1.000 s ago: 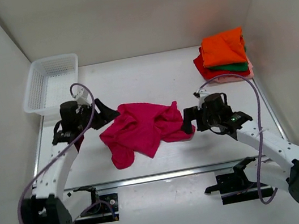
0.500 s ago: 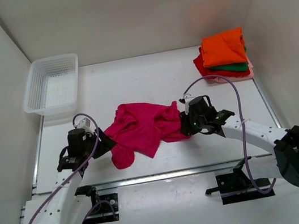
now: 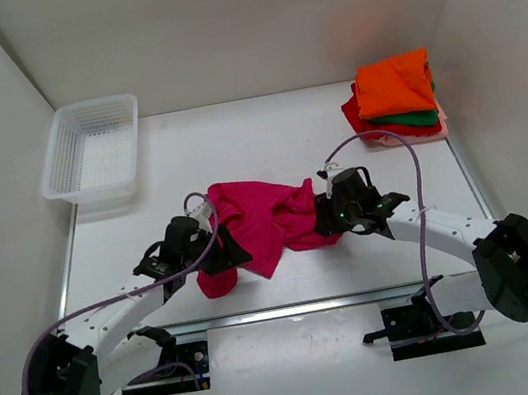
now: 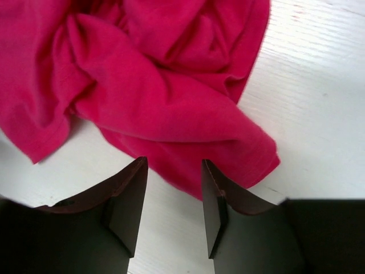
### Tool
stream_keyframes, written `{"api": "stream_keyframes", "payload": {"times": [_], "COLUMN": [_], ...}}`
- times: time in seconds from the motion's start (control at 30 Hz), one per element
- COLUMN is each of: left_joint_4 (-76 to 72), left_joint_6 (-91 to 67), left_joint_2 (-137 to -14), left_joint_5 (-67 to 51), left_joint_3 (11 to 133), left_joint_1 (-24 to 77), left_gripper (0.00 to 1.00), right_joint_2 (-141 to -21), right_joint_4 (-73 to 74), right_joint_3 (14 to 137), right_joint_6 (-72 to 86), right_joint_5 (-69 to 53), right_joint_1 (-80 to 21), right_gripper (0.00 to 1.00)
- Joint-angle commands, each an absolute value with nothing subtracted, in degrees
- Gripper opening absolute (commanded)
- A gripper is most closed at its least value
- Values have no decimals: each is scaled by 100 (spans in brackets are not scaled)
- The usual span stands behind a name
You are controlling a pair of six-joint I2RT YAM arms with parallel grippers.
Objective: Fold and stack the t-shirts
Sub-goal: Flatten out the tshirt
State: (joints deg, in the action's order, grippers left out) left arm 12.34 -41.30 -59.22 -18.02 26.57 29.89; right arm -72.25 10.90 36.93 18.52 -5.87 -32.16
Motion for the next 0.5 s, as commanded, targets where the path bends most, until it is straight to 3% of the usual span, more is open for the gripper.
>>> {"api": "stream_keyframes", "payload": {"times": [0.0,0.33,0.37,0.4,0.43,0.47], "left_joint_4": [434,70,-147,-175,-202,-167], "left_joint_6": [-4754,-4808,-4790,-4747,-4729,-4702], "left_joint_2": [-6379,-8340,-8480,-8621,-8605,-8570], "left_joint_5": [-1715,-1230,-1274,-1327,-1336,-1284], "left_joint_3": [2461,3006,3006,3067,3085,3163], "left_joint_1": [3443,4175,4157,4149,4088,4078], "left_gripper": [63,64,56,35,25,0], "right_joint_2": [-7435,-7348,-7330,-7365,-7330,-7339], "right_joint_4": [800,572,580,563,519,545], "right_joint_3": [3805,3876,3885,3893,3876,3867], "right_joint_6": [1899,2039,2039,2030,1995,1969], "right_joint_5": [-396,-229,-316,-395,-430,-483], "right_joint_1": [-3059,-2374,-2303,-2242,-2198,-2180], "right_gripper": [41,49,51,51,53,55]}}
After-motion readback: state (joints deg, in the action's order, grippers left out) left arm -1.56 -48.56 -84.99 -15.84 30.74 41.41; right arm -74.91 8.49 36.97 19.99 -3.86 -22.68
